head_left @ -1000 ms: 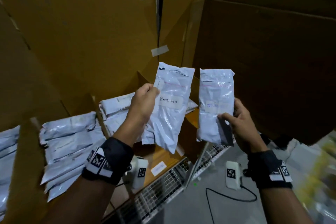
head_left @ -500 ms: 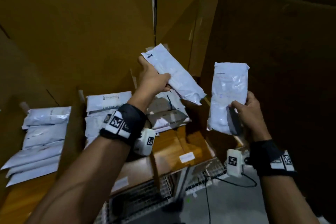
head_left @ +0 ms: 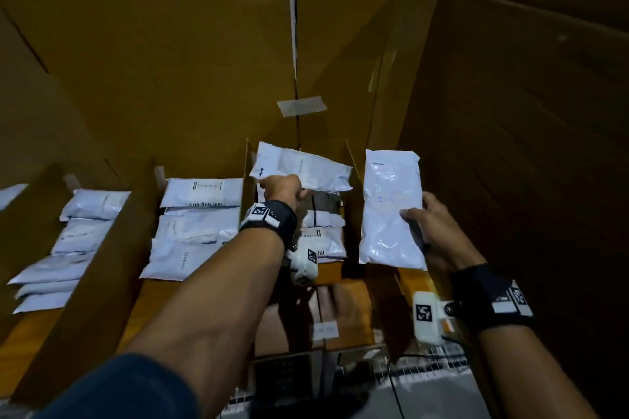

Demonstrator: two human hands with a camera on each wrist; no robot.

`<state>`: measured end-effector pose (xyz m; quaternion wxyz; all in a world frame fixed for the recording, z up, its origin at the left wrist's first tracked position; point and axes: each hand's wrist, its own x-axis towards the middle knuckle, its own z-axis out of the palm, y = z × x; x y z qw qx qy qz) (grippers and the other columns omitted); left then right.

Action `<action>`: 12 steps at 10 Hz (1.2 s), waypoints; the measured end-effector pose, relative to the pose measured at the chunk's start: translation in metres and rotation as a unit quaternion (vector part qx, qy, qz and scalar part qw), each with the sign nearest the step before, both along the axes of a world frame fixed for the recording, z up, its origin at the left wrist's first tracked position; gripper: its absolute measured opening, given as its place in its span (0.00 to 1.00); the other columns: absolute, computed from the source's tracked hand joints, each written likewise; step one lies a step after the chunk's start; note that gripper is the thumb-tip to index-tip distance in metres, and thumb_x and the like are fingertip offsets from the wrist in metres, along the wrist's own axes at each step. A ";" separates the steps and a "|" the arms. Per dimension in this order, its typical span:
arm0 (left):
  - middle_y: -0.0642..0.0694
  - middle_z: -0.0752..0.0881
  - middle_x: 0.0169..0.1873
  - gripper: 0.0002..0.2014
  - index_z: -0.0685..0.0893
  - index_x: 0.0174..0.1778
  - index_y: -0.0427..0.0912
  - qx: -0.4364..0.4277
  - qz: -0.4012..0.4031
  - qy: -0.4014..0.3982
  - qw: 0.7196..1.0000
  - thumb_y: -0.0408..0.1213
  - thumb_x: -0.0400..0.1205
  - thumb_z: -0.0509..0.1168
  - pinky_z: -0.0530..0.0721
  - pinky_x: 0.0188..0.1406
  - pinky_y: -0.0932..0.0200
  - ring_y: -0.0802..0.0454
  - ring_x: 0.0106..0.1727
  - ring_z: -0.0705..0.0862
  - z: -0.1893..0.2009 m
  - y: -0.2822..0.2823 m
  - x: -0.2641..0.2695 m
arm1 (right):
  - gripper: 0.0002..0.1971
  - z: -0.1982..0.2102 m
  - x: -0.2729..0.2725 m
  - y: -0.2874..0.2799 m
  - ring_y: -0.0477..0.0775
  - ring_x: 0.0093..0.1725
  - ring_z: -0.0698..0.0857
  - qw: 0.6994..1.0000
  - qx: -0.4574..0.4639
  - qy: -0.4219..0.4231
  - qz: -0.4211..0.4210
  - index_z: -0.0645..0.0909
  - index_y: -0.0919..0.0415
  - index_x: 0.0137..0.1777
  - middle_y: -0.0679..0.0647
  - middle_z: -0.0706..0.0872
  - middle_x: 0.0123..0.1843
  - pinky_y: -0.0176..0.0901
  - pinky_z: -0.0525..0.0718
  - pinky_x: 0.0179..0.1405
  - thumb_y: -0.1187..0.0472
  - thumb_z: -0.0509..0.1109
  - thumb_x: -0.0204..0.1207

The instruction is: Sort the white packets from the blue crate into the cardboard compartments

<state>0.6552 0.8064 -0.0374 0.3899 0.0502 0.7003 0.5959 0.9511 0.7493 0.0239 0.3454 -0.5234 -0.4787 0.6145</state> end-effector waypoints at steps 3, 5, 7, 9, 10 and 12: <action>0.34 0.90 0.62 0.18 0.84 0.72 0.29 -0.073 -0.020 0.044 0.996 0.31 0.88 0.65 0.92 0.59 0.46 0.35 0.60 0.92 -0.067 0.056 -0.025 | 0.20 -0.040 -0.012 0.044 0.59 0.62 0.92 0.997 -0.050 0.043 0.043 0.70 0.54 0.81 0.55 0.88 0.69 0.56 0.93 0.53 0.65 0.64 0.92; 0.38 0.90 0.65 0.17 0.87 0.69 0.35 -0.088 -0.093 0.068 0.989 0.43 0.91 0.65 0.89 0.54 0.55 0.44 0.56 0.89 -0.098 0.071 -0.043 | 0.20 -0.053 -0.030 0.067 0.59 0.62 0.93 0.995 -0.057 0.064 0.055 0.72 0.54 0.80 0.55 0.90 0.68 0.56 0.92 0.55 0.67 0.64 0.91; 0.36 0.92 0.61 0.21 0.83 0.74 0.27 -0.010 -0.077 -0.013 0.997 0.38 0.90 0.68 0.94 0.50 0.55 0.44 0.49 0.92 -0.121 0.085 -0.056 | 0.16 -0.050 -0.047 0.082 0.55 0.57 0.95 0.993 -0.059 0.080 0.063 0.75 0.51 0.73 0.50 0.93 0.60 0.51 0.94 0.48 0.68 0.64 0.91; 0.33 0.92 0.52 0.20 0.86 0.63 0.26 -0.066 -0.099 0.062 0.991 0.45 0.91 0.68 0.92 0.48 0.48 0.36 0.55 0.94 -0.113 0.074 -0.058 | 0.18 -0.048 -0.057 0.091 0.60 0.62 0.93 0.995 -0.055 0.056 0.060 0.74 0.52 0.76 0.55 0.91 0.66 0.56 0.91 0.56 0.68 0.63 0.91; 0.34 0.90 0.59 0.17 0.89 0.60 0.36 -0.219 -0.204 0.458 0.837 0.46 0.89 0.65 0.86 0.60 0.41 0.31 0.64 0.87 -0.115 0.073 -0.052 | 0.18 -0.049 -0.061 0.096 0.60 0.63 0.92 0.996 -0.053 0.047 0.056 0.73 0.53 0.77 0.56 0.90 0.67 0.57 0.91 0.57 0.68 0.63 0.91; 0.41 0.67 0.88 0.32 0.69 0.87 0.59 -0.323 -0.446 0.510 0.661 0.62 0.89 0.41 0.55 0.80 0.17 0.27 0.86 0.64 -0.143 0.081 -0.060 | 0.19 -0.055 -0.065 0.101 0.64 0.66 0.91 0.997 -0.042 0.028 0.055 0.73 0.55 0.79 0.58 0.90 0.67 0.70 0.85 0.73 0.69 0.63 0.91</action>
